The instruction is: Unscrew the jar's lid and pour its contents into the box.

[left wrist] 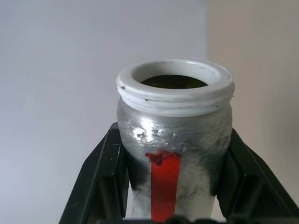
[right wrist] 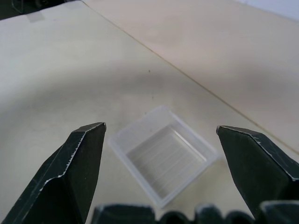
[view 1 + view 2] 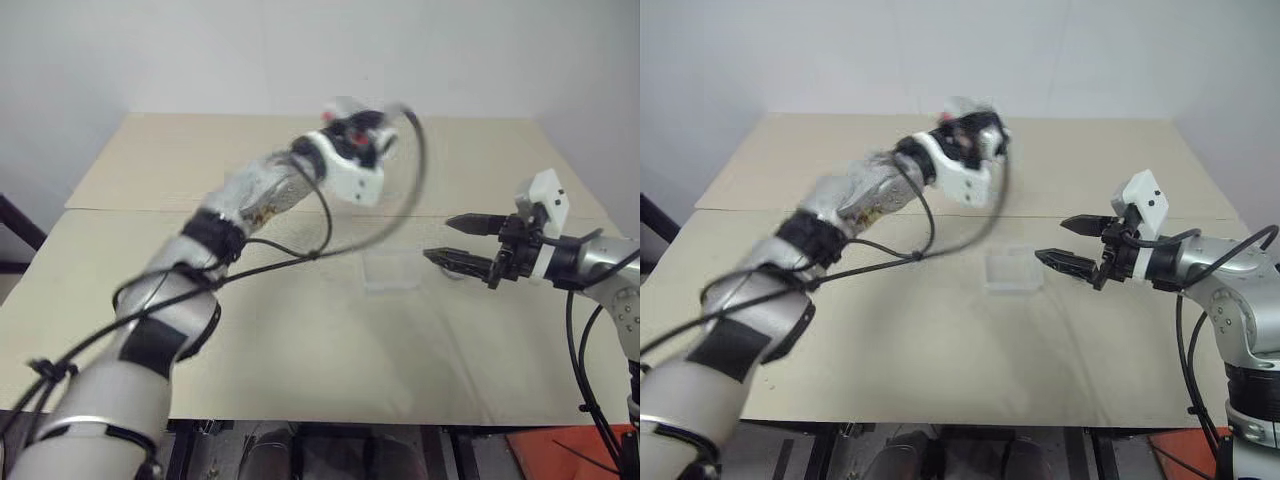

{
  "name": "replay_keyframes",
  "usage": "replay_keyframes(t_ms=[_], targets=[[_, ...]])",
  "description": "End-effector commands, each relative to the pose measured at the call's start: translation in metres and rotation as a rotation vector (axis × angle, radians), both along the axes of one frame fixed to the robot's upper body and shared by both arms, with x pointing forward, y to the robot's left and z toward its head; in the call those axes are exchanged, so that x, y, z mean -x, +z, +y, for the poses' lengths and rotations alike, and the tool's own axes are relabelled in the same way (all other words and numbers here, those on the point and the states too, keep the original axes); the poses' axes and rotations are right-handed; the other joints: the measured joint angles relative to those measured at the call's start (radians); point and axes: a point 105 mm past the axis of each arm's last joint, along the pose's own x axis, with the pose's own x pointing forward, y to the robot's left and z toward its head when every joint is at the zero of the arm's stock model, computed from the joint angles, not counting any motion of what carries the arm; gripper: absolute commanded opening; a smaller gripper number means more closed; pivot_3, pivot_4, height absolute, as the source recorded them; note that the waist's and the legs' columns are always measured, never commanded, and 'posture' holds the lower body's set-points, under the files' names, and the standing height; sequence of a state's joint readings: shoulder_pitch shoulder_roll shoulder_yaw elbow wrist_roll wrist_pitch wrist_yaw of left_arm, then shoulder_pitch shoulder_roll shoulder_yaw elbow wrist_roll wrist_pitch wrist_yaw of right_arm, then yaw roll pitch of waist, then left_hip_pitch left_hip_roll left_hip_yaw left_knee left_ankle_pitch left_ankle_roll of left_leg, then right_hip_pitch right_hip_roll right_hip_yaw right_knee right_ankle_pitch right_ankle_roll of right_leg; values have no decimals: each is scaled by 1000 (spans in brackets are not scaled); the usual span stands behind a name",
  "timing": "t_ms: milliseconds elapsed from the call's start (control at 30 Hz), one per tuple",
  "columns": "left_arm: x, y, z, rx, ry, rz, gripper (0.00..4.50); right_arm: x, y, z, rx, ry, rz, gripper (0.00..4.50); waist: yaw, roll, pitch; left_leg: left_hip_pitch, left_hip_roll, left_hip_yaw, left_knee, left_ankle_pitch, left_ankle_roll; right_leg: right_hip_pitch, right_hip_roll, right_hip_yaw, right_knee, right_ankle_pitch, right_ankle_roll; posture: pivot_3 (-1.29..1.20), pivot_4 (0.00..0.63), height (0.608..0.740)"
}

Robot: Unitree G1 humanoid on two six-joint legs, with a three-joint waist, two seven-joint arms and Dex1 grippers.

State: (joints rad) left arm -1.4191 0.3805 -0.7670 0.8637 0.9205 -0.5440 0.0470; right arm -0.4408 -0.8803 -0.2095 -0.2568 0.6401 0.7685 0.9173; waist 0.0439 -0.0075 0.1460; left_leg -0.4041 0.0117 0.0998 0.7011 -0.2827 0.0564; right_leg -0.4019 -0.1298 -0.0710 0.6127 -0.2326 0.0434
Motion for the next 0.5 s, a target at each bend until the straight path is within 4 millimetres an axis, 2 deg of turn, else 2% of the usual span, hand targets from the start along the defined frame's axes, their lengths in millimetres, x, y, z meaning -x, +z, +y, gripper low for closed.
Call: replay_keyframes(t_ms=[33, 100, 200, 333, 433, 500], targets=[[5, -54, -10, -339, -99, -98, 2011, 1, 17, -2, 8, -13, -79, 4416, -1, 0, 0, 0, 0, 0, -1, 0, 0, -1, 0, 0, 0, 0, 0, 0, 150, 740], [3, -66, -12, -443, -107, -143, 2011, 3, 21, -3, 0, -23, -91, 4416, -4, 0, 0, -1, 1, 1, -1, 0, 0, -3, 0, 0, 1, 0, 0, 0, 150, 740], [2, -73, -22, -490, -118, -205, 2011, 4, 24, -6, -22, -49, -95, 4416, -7, 0, 0, -3, 1, 1, -2, 0, 0, -6, 0, 0, 2, 0, 0, 0, 150, 740], [9, -67, -43, -443, -160, -262, 2011, 6, 27, -7, -38, -65, -102, 4416, -1, -1, 0, -3, 1, 0, -1, 0, 0, -5, 0, 0, 2, 0, 0, 0, 150, 740], [11, -66, -46, -467, -189, -315, 2011, 7, 30, -6, -44, -58, -101, 4416, -4, -1, 0, -3, 1, -2, -1, 0, 0, -5, 0, 0, 2, 0, 0, 0, 150, 740], [13, -69, -45, -464, -198, -285, 2011, 7, 31, -5, -41, -56, -102, 4416, -5, -1, 0, -3, 2, -5, -2, 0, 0, -5, 0, 0, 2, 0, 0, 0, 150, 740]])
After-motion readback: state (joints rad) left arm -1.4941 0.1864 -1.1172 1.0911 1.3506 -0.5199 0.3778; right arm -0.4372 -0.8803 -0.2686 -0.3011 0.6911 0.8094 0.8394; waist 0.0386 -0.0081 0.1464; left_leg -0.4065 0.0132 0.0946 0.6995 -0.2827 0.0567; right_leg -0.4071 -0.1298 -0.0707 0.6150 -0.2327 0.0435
